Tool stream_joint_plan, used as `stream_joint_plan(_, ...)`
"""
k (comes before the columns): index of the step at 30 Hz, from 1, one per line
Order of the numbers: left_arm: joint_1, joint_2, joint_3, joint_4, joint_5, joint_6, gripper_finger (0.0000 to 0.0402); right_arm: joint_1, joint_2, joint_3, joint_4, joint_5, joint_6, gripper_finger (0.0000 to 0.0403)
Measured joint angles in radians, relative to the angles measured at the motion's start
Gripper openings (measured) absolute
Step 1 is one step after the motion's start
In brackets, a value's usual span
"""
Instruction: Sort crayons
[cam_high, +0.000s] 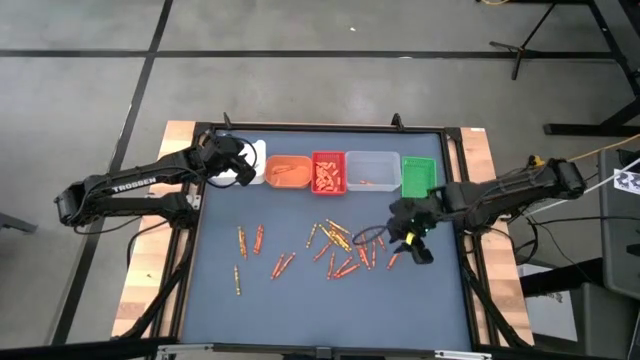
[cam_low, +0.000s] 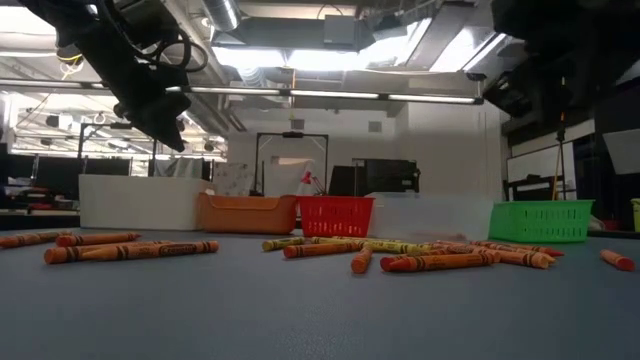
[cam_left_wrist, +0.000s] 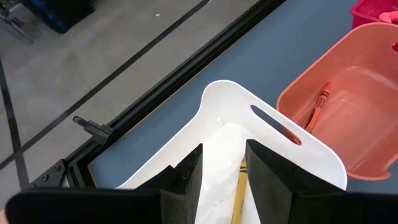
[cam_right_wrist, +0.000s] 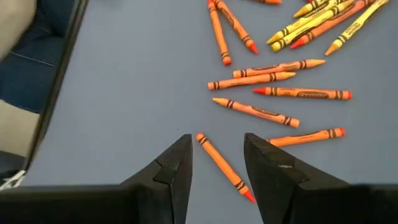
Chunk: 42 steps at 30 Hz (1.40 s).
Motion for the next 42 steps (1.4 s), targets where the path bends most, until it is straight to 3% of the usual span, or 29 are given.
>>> stream_joint_plan(5, 0.0, 0.0, 0.0, 0.0, 0.0, 0.0, 0.0106, 0.077, 0.016, 0.0, -0.003, 0.099, 0.029, 0.0143)
stream_joint_plan(14, 0.0, 0.0, 0.0, 0.0, 0.0, 0.0, 0.0106, 0.144, 0.142, -0.001, -0.003, 0.113, 0.027, 0.0143)
stream_joint_plan(23, 0.0, 0.0, 0.0, 0.0, 0.0, 0.0, 0.0106, 0.148, 0.285, -0.001, -0.002, 0.175, 0.021, 0.0143)
stream_joint_plan(32, 0.0, 0.0, 0.0, 0.0, 0.0, 0.0, 0.0106, 0.148, 0.39, -0.001, -0.002, 0.173, -0.031, 0.0143)
stream_joint_plan(42, 0.0, 0.0, 0.0, 0.0, 0.0, 0.0, 0.0106, 0.148, 0.439, 0.0, -0.001, 0.208, -0.035, 0.0143)
